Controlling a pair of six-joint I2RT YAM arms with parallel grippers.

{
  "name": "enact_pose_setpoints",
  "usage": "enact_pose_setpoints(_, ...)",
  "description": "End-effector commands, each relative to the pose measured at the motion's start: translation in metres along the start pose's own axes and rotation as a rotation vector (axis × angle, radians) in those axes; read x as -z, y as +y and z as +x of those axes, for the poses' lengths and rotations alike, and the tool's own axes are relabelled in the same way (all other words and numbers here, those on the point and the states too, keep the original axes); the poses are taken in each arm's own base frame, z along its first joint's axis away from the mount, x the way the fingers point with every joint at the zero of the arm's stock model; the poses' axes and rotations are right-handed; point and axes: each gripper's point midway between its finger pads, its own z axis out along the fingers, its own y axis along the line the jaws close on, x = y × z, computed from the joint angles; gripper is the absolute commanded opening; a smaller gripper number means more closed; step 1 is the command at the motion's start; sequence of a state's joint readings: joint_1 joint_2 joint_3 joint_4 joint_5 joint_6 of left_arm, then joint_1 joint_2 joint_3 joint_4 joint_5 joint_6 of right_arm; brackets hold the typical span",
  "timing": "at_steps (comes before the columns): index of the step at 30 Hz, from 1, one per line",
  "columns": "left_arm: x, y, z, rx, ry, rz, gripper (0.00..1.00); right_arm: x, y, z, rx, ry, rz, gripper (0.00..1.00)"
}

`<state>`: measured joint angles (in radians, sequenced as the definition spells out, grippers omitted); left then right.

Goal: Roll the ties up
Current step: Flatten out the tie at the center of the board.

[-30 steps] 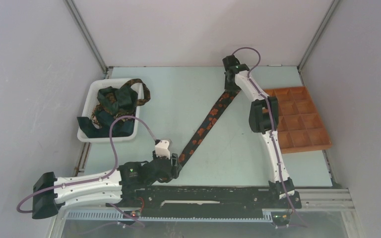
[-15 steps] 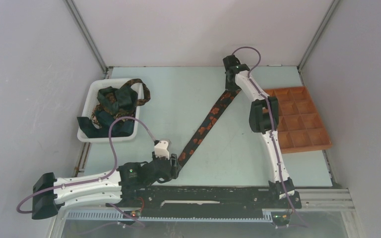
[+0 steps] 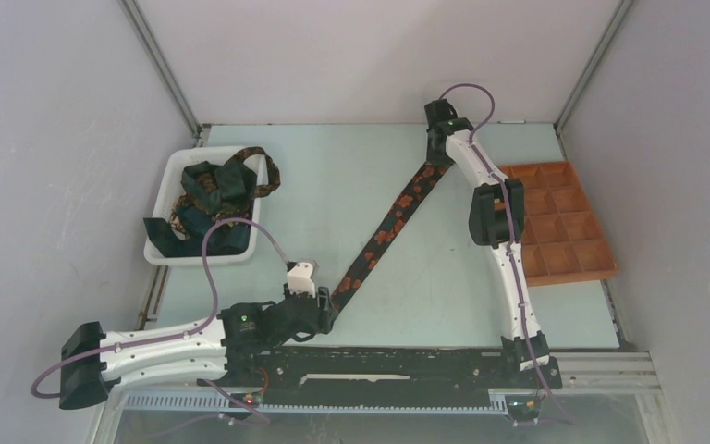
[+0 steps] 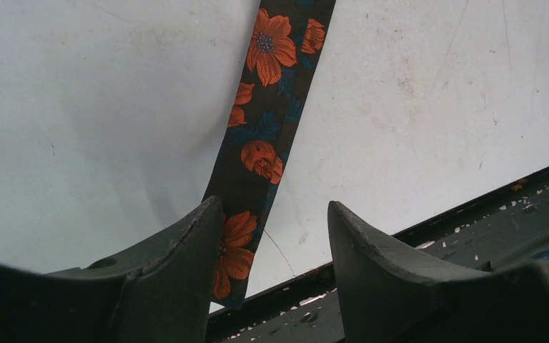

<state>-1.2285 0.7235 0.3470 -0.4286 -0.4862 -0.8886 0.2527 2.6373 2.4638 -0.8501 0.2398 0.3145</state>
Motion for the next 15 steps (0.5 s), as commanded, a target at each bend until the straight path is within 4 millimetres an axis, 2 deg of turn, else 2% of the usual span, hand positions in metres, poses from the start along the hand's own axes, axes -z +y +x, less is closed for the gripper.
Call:
enact_pose_setpoints(1, 0.005, -0.004, -0.010, 0.092, -0.031, -0.007, 0.62, 0.031, 0.014, -0.038, -0.019, -0.102, -0.078, 0.41)
enact_pose_setpoints(7, 0.011, 0.007, -0.011, 0.203, -0.044, -0.057, 0.60, 0.078, 0.014, -0.062, -0.040, -0.175, -0.127, 0.53)
enact_pose_setpoints(10, 0.011, 0.018, -0.006, 0.254, -0.046, -0.098, 0.59, 0.093, 0.014, -0.061, -0.049, -0.174, -0.166, 0.62)
enact_pose_setpoints(12, 0.009, 0.022, 0.000, 0.280, -0.035, -0.108, 0.56, 0.097, 0.014, -0.057, -0.060, -0.160, -0.206, 0.66)
enact_pose_setpoints(15, 0.005, 0.019, 0.012, 0.304, 0.005, -0.092, 0.50, 0.091, 0.007, -0.048, -0.079, -0.124, -0.214, 0.70)
